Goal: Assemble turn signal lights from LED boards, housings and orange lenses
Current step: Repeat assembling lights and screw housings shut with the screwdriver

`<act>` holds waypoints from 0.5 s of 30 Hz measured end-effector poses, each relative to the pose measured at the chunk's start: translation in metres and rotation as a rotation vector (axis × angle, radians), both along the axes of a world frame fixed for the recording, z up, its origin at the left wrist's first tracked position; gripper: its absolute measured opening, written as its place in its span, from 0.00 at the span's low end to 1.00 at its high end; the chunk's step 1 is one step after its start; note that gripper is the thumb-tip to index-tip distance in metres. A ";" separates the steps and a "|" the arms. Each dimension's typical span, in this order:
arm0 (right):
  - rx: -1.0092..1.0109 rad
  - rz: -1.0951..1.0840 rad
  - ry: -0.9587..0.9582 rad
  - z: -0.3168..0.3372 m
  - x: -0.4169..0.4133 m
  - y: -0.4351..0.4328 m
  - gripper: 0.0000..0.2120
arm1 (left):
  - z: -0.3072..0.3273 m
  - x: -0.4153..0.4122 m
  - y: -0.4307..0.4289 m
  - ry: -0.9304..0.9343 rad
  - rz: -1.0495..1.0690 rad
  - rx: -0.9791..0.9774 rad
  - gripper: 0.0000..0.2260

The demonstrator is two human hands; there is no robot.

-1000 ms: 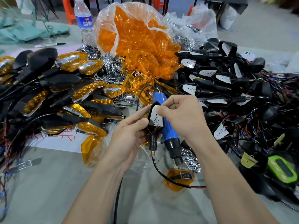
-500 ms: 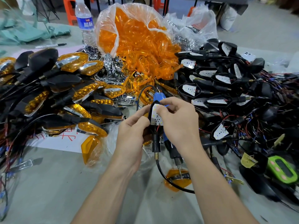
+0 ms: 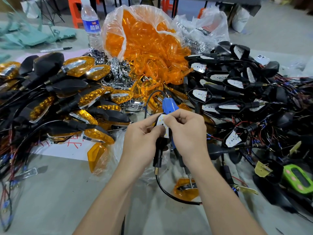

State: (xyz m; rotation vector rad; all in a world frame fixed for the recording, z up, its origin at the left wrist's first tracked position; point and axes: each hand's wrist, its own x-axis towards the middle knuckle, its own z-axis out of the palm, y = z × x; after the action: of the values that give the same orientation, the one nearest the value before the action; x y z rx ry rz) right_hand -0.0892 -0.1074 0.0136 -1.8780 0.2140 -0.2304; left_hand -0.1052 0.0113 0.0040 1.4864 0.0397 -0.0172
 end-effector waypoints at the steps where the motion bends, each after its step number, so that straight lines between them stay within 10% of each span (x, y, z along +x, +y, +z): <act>1: -0.005 0.004 0.003 0.000 0.001 0.000 0.08 | -0.001 0.000 0.000 -0.003 0.007 0.014 0.25; 15: 0.118 -0.022 0.040 -0.003 0.007 0.014 0.10 | -0.020 0.007 0.003 -0.078 0.180 -0.008 0.13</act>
State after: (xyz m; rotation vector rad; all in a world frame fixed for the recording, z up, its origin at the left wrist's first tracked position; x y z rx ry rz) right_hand -0.0820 -0.0935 0.0110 -1.7647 0.2698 -0.1910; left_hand -0.0985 0.0139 -0.0164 1.4701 0.1100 0.1853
